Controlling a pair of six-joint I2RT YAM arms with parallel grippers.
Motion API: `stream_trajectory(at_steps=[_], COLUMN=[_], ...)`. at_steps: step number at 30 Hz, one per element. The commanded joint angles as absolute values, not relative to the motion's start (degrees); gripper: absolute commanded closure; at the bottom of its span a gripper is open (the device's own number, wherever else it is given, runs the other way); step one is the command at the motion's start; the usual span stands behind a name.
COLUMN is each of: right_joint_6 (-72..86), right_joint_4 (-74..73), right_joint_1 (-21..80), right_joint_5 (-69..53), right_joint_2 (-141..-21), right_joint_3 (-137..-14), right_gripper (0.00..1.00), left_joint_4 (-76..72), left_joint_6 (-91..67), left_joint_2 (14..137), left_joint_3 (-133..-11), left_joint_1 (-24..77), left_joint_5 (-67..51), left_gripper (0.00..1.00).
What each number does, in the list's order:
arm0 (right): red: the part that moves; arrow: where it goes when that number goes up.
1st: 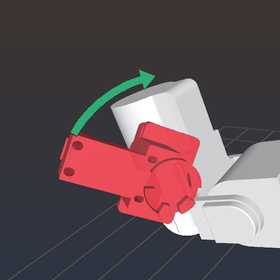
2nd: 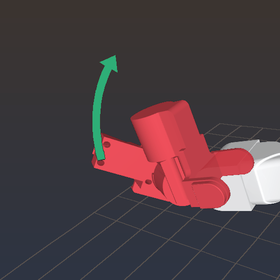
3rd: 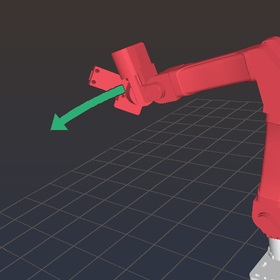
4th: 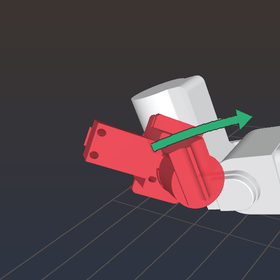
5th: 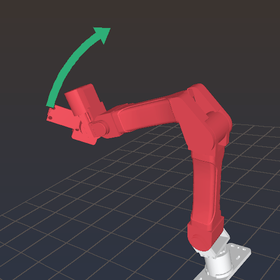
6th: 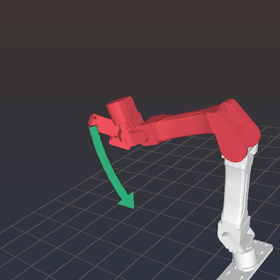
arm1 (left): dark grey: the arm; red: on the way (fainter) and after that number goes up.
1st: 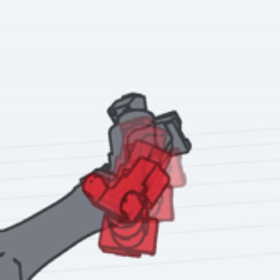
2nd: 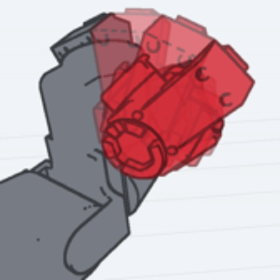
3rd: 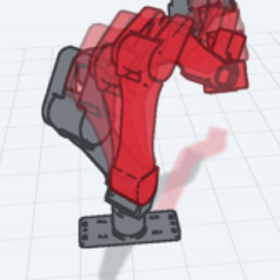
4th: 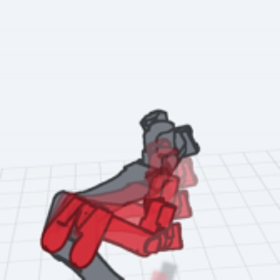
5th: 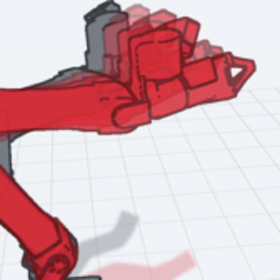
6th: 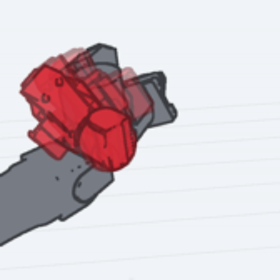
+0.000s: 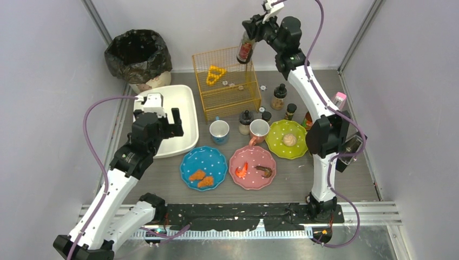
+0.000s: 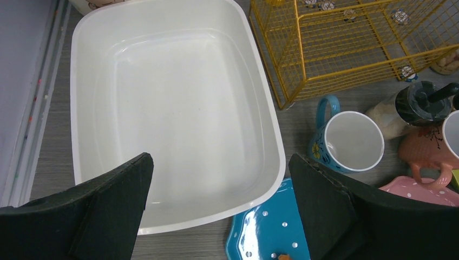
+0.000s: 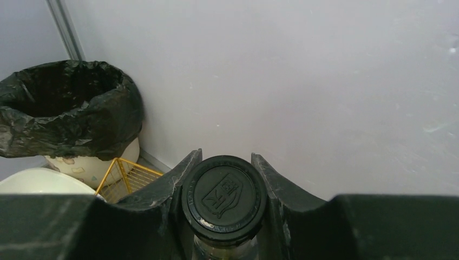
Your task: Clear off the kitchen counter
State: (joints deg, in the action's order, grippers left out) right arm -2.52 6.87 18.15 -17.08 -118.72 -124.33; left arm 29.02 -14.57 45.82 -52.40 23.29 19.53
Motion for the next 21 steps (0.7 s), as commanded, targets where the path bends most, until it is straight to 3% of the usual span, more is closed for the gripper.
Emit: stream_trajectory(at_steps=[1, 21], right_joint_6=[-1.8, -1.6], right_joint_4=[21.8, 25.9], right_joint_1=[19.0, 20.1], right_joint_5=[-17.8, -14.9], right_joint_2=[-117.2, -122.9], right_joint_3=[-129.8, -127.0], right_gripper=[0.95, 0.95], left_joint_4=[27.7, 28.8], left_joint_6=[-15.2, -15.4], left_joint_2=[44.8, 43.9], left_joint_3=[-52.0, -51.2], left_joint_1=[23.5, 23.5], left_joint_5=[20.4, 21.4], left_gripper=[0.0, 0.0])
